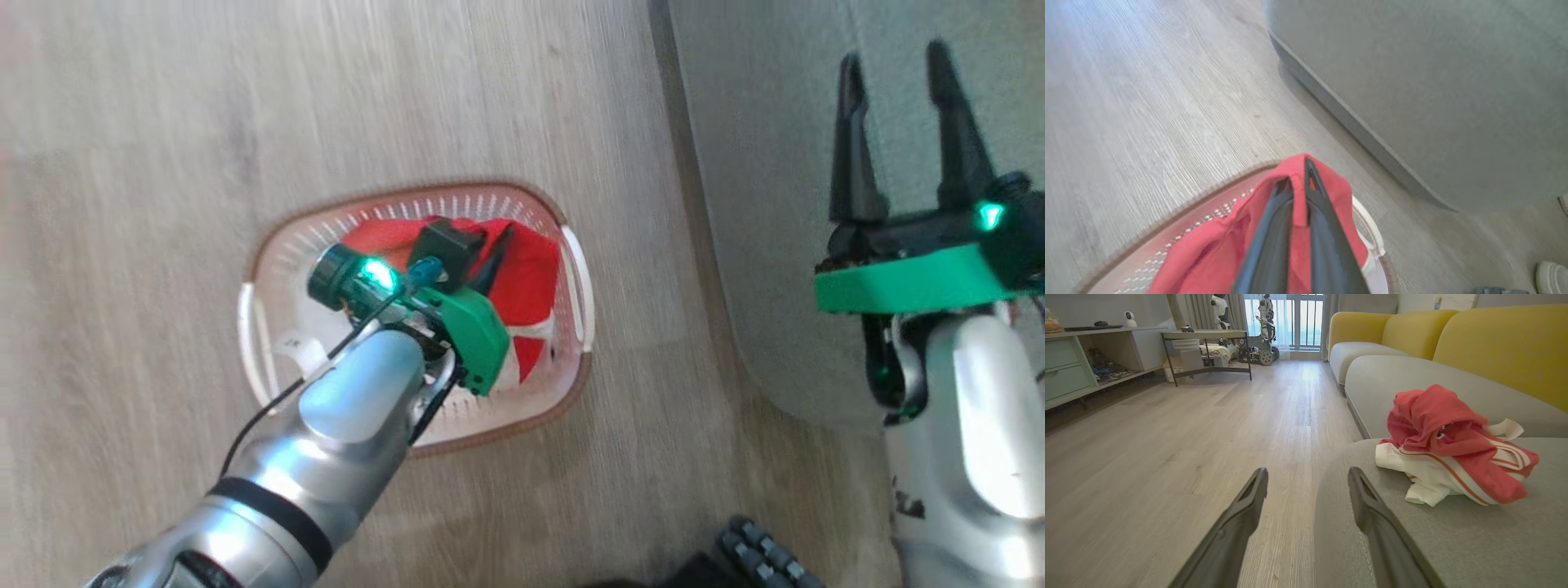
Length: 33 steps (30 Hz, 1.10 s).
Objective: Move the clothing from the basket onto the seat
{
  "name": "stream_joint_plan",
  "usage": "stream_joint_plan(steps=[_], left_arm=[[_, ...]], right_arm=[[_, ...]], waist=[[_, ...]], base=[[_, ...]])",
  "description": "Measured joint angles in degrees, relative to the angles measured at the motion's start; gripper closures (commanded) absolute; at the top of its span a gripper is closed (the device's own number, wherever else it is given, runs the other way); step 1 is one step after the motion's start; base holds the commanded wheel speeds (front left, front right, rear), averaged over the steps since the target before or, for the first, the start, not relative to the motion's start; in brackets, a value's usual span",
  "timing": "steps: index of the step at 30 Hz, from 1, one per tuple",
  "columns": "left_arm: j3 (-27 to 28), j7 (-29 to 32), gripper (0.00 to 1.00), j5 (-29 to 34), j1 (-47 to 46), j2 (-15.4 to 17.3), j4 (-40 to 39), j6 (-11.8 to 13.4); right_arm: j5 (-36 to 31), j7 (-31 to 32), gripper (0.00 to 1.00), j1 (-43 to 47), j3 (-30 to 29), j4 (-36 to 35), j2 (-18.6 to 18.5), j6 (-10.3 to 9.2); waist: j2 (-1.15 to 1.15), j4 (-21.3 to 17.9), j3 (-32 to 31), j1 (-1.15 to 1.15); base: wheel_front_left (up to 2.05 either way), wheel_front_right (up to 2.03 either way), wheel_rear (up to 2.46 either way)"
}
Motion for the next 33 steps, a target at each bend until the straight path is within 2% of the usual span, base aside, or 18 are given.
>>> stream_joint_plan(steps=[4,8,15,24,33], left_arm=[[0.85,-0.01,1.00,0.69,1.51,-0.01,-3.41,0.57],[4.54,-0.01,1.00,1.65,5.48,-0.02,-8.18,1.29],[7.25,-0.01,1.00,2.70,9.08,-0.07,-13.13,0.90],[9.44,-0.01,1.00,2.60,10.93,0.20,-15.73,-0.12],[9.90,0.70,1.00,1.45,11.02,0.68,-17.11,-0.51]], right_arm=[[-0.59,-0.01,0.00,1.59,0.07,1.54,0.00,0.00],[-1.25,0.00,0.00,5.08,0.04,3.99,-0.01,0.00],[-1.54,0.00,0.00,9.65,-0.12,6.59,0.00,0.00],[-1.63,0.00,0.00,14.45,0.67,8.83,0.01,0.00],[-1.11,0.00,0.00,17.96,2.15,10.57,0.01,0.00]], waist=[[0.00,0.99,-3.60,0.00],[0.00,2.65,-9.44,0.00],[0.00,4.56,-16.51,0.00],[0.00,6.70,-26.30,0.00],[0.00,8.19,-33.20,-0.01]], base=[[0.00,0.00,0.00],[0.00,0.00,0.00],[0.00,0.00,0.00],[0.00,0.00,0.00],[0.00,0.00,0.00]])
